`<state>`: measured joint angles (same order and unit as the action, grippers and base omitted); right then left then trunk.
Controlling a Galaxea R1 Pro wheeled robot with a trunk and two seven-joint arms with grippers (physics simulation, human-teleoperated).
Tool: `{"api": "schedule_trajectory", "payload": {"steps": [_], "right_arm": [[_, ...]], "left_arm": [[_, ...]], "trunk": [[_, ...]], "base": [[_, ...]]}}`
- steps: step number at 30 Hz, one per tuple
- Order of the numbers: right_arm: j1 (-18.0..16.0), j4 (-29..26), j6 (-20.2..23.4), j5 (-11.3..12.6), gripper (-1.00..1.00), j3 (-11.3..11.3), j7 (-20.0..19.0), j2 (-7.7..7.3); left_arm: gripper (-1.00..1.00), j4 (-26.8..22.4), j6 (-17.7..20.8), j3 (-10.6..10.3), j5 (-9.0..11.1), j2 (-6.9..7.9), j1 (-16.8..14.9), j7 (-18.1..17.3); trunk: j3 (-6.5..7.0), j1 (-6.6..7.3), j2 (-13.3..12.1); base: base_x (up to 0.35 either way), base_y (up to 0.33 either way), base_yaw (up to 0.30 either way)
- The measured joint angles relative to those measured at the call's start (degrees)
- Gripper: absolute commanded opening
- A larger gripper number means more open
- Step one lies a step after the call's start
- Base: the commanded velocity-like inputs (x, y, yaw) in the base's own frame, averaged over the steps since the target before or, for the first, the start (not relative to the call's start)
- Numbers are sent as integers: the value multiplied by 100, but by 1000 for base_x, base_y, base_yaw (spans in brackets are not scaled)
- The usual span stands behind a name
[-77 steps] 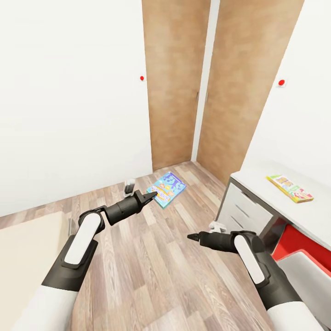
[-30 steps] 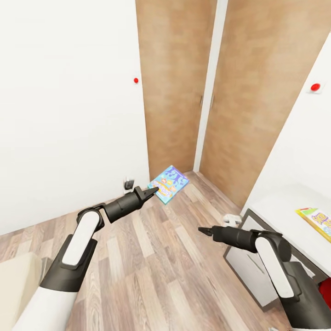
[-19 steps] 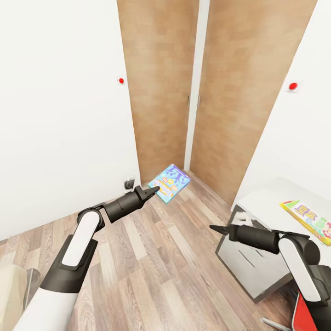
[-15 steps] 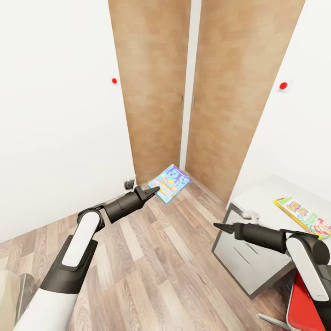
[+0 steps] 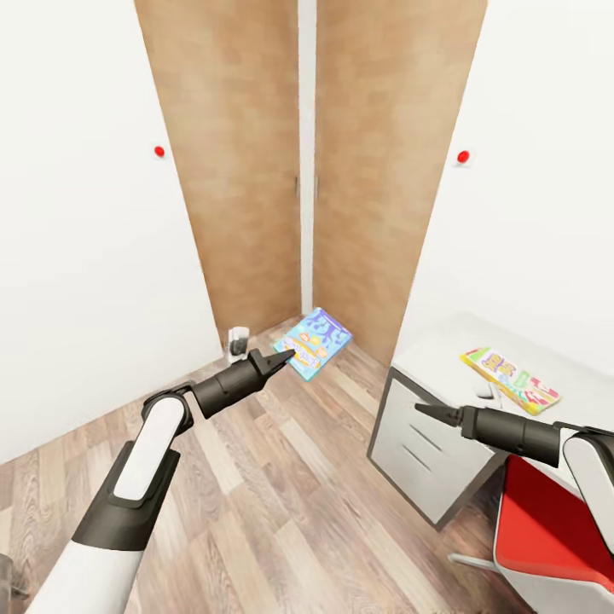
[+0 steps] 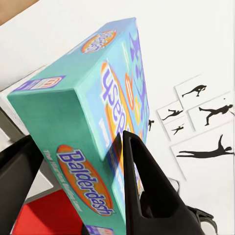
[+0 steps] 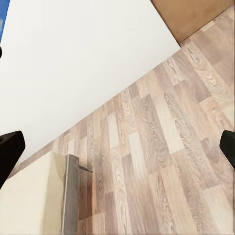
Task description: Put all the toys in the child's room - the three board games (two on the bed and one on the table), the two jigsaw puzzles on the table, and the tennis ball on the table - inside the toy box on the table in the child's room.
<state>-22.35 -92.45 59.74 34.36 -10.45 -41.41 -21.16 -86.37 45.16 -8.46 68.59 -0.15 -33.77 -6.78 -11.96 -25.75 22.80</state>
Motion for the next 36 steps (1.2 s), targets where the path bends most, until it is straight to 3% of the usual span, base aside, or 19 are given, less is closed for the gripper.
{"api": "schedule_trajectory", "payload": {"steps": [19,36], "right_arm": [[0,0,0,-2,100,-22,-16,-3],[1,0,0,-1,100,-22,-16,-3]], "left_arm": [[-100,-2,-46,4,-5,4,50,-123],[-100,-5,-47,-11,-6,2,51,-124]], "trunk": [[33,0,0],[66,2,1]], "base": [[5,2,-283],[199,146,-283]]}}
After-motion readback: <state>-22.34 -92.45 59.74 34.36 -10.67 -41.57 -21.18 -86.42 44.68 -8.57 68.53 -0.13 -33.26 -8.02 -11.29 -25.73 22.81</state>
